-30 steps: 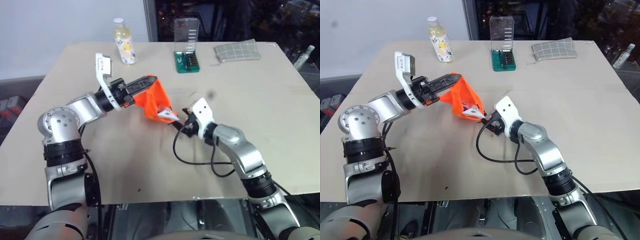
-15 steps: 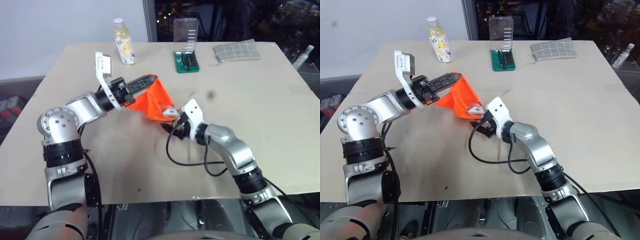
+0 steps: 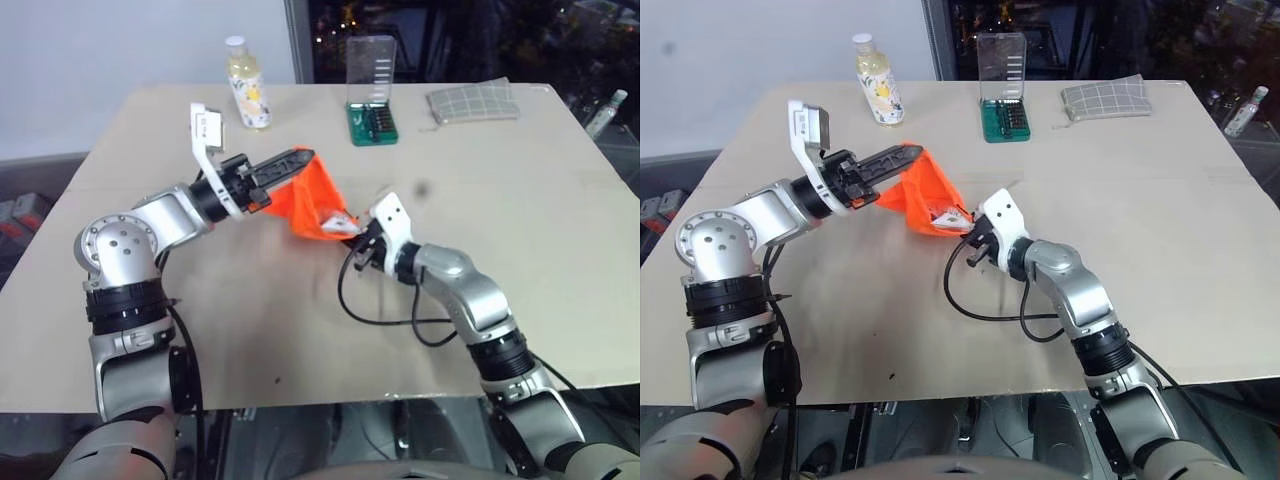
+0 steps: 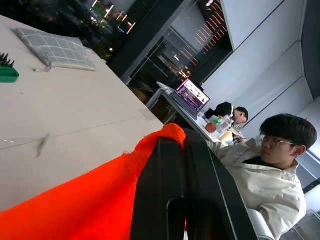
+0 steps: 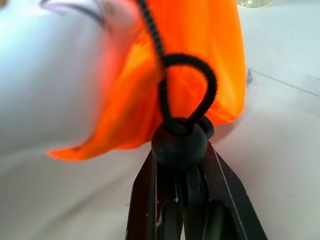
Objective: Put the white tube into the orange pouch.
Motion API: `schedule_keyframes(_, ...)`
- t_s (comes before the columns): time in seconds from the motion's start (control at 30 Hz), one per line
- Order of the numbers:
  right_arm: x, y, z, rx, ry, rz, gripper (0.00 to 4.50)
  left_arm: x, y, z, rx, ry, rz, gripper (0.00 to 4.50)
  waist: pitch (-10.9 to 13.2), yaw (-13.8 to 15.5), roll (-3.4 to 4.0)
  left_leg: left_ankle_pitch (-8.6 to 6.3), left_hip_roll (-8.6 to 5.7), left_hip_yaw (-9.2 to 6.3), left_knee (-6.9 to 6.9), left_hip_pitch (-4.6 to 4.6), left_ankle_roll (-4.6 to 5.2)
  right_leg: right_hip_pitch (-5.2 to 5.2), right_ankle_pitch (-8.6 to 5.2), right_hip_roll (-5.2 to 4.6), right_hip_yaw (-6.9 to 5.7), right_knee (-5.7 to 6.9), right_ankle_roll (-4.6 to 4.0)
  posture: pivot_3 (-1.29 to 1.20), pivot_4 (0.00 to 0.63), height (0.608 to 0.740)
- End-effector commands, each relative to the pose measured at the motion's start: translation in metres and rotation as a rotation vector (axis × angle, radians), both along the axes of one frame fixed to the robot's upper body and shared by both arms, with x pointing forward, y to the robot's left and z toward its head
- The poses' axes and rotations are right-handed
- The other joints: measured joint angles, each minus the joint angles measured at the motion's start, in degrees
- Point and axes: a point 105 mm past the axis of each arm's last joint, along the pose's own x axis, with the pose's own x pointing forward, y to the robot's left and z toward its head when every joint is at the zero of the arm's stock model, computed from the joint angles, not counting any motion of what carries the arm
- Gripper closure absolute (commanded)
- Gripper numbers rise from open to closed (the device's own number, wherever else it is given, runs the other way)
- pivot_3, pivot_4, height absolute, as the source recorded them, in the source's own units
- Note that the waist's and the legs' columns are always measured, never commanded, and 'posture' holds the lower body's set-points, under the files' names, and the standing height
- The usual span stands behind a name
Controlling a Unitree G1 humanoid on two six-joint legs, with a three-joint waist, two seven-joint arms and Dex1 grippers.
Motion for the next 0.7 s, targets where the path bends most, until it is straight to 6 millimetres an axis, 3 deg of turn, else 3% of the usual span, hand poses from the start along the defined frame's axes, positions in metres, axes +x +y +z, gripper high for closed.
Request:
schedule_keyframes(0.03,-0.001,-0.029,0.015,-0.052,-0.091,-0.078,4.47,-0.005,0.002,0.015,0.006,-0.093,0.01,4.5,0.0,0.1,0.0,0.0,-0.03,0.0,0.0,0.0,0.0,-0.01,0.0,-0.02,0.0,-0.02,0.0,0.0,0.15,0.74)
schedule_keyframes(0.2,0.015,-0.115,0.042,-0.277,-0.238,-0.403,4.47,-0.016,-0.018,-0.009,0.092,-0.084,-0.056,4.5,0.0,0.2,0.03,-0.04,-0.11,0.05,0.0,-0.01,0.01,0.01,0.0,-0.1,0.03,-0.01,0.0,0.0,0.15,0.74)
schedule_keyframes(0.3,0.018,-0.14,0.072,-0.331,-0.338,-0.513,4.47,-0.02,-0.032,-0.026,0.112,-0.065,-0.088,4.5,0.0,0.1,0.02,-0.16,-0.01,0.05,0.0,-0.01,0.21,0.01,-0.01,-0.07,0.01,-0.02,0.0,0.0,0.15,0.74)
schedule_keyframes(0.4,0.018,-0.146,0.097,-0.348,-0.419,-0.554,4.5,-0.023,-0.045,-0.031,0.119,-0.082,-0.108,3.78,0.0,-0.1,0.02,-0.15,0.08,0.11,0.0,0.01,0.22,0.0,-0.01,-0.06,0.06,-0.02,0.0,0.0,0.15,0.74)
schedule_keyframes(0.47,0.018,-0.148,0.111,-0.36,-0.465,-0.575,4.5,-0.022,-0.05,-0.032,0.145,-0.108,-0.097,2.83,0.0,0.0,0.02,-0.14,0.08,0.14,0.0,0.0,0.24,0.0,-0.01,-0.07,0.08,-0.03,0.0,0.0,0.15,0.74)
schedule_keyframes(0.63,0.012,-0.144,0.175,-0.385,-0.668,-0.598,4.5,-0.021,-0.058,-0.02,0.214,-0.184,-0.113,0.51,0.1,0.2,0.01,-0.14,0.01,0.21,0.01,-0.03,0.27,0.02,-0.01,-0.09,0.11,-0.1,0.0,0.0,0.15,0.74)
schedule_keyframes(0.7,0.007,-0.135,0.194,-0.413,-0.75,-0.562,4.5,-0.011,-0.064,-0.009,0.256,-0.24,-0.081,0.51,0.2,0.5,-0.07,-0.14,0.0,0.19,0.02,-0.06,0.27,0.01,-0.01,-0.09,0.07,-0.12,0.01,0.0,0.15,0.74)
